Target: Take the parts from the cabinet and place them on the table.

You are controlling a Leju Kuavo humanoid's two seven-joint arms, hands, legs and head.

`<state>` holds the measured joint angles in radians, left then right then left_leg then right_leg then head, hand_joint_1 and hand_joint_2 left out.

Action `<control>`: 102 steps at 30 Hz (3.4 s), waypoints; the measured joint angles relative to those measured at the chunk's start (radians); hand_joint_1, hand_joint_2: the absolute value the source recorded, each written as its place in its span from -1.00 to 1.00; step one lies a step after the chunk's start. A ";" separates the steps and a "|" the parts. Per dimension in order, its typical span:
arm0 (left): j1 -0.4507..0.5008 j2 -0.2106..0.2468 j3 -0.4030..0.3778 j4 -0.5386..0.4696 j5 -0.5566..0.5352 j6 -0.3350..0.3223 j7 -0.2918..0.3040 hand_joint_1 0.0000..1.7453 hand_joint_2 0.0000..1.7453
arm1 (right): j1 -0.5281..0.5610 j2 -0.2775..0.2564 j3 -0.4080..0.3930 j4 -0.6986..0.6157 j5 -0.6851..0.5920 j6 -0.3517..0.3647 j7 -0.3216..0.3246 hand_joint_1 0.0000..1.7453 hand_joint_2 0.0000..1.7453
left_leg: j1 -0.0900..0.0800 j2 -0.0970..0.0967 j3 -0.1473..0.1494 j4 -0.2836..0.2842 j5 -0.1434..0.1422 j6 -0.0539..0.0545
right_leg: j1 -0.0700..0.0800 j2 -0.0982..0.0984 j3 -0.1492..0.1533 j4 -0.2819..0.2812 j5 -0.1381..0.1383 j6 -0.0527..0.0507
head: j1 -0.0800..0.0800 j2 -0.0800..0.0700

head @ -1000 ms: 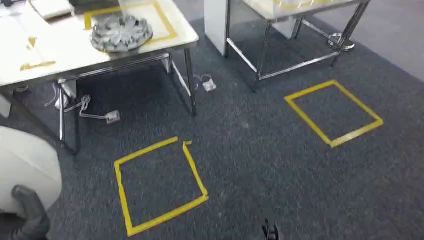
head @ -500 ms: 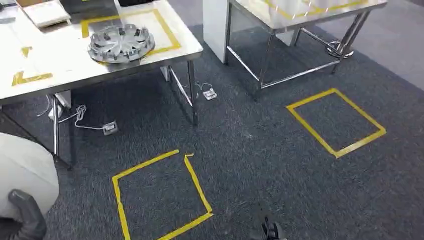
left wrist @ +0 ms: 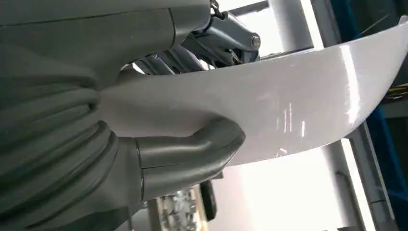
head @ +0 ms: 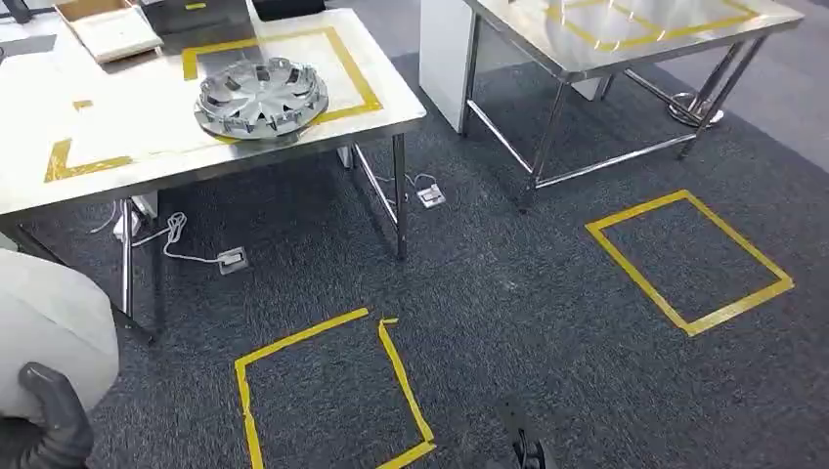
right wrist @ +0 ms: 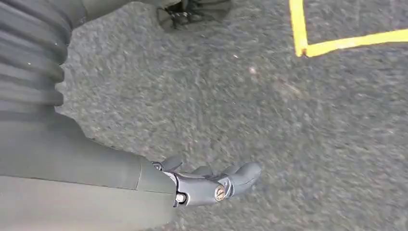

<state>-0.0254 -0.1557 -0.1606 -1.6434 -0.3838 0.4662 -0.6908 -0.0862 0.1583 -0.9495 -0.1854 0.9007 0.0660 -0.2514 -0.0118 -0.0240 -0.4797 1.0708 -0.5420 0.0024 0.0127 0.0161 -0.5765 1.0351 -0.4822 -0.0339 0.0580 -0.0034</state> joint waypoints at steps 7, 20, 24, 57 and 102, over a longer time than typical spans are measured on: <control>0.000 0.000 0.000 -0.003 -0.014 -0.009 0.003 1.00 1.00 | 0.003 0.000 0.000 0.000 0.008 0.003 0.001 -1.00 1.00 | 0.018 0.013 -0.218 0.231 -0.098 -0.029 | -0.019 -0.004 0.067 -0.008 -0.050 0.001 | -0.015 0.000; -0.013 -0.002 0.006 0.007 -0.010 -0.017 -0.003 1.00 1.00 | 0.001 0.001 -0.003 0.000 -0.025 0.005 -0.001 -1.00 1.00 | 0.024 0.021 -0.099 -0.040 0.062 0.024 | -0.028 -0.008 -0.094 0.280 -0.131 0.069 | -0.012 0.000; -0.014 -0.002 0.010 0.007 -0.010 -0.016 -0.003 1.00 1.00 | 0.009 0.001 -0.013 0.000 -0.029 0.005 -0.001 -1.00 1.00 | 0.023 0.014 -0.024 -0.040 0.006 0.019 | -0.027 -0.009 -0.143 0.163 -0.137 0.061 | -0.007 0.000; -0.001 0.013 0.055 0.002 -0.015 -0.008 -0.010 1.00 1.00 | -0.003 0.007 -0.027 0.000 -0.024 0.004 -0.015 -1.00 1.00 | 0.021 0.007 0.005 -0.056 -0.007 0.016 | -0.027 -0.011 -0.141 0.134 -0.119 0.064 | -0.009 0.000; -0.457 0.226 -0.014 0.717 -1.182 0.225 0.598 1.00 1.00 | 0.000 0.006 -0.029 0.001 0.042 0.006 0.009 -1.00 1.00 | 0.009 0.007 -0.068 -0.054 0.045 -0.010 | -0.029 -0.004 -0.036 0.019 0.000 0.028 | -0.014 0.000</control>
<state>-0.4824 0.0705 -0.1751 -0.9268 -1.5656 0.6916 -0.0928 -0.0860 0.1640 -0.9781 -0.1846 0.9426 0.0717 -0.2426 -0.0028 -0.0166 -0.5473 1.0167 -0.4974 -0.0078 -0.0160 0.0125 -0.6122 1.0540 -0.4817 -0.0061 0.0443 -0.0034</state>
